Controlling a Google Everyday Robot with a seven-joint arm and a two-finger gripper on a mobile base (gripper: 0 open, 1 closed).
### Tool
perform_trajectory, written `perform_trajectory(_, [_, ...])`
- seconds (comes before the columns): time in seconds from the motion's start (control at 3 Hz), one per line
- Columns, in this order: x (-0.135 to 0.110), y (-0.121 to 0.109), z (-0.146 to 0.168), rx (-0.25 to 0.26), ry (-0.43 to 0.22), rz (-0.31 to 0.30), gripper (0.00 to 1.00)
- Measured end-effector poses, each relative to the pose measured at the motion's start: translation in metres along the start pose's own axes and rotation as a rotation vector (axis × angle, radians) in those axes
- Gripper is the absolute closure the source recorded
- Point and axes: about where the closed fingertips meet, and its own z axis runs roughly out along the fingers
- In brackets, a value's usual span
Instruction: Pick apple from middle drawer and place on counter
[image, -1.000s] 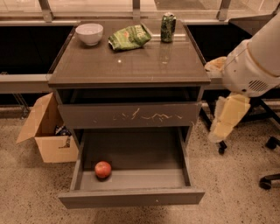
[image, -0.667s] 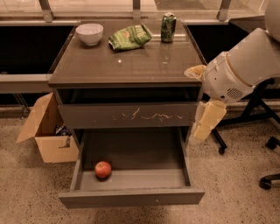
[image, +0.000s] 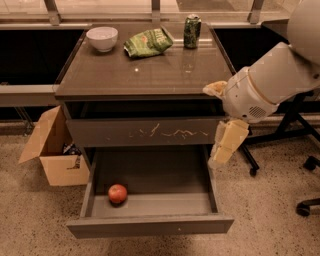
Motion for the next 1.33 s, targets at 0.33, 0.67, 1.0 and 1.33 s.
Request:
perform_trajectory(0.33, [-0.013, 0.003, 0.042, -0.05, -0.058, -0.023, 0.0])
perform_trajectory(0.67, [-0.04, 0.004, 0.102, -0.071, -0.169, -0.057, 0.0])
perform_trajectory(1.0, [-0.039, 0.004, 0.109, -0.079, -0.17, -0.059, 0.0])
perform_trajectory(1.33, [-0.037, 0.005, 0.139, -0.107, -0.175, -0.069, 0.0])
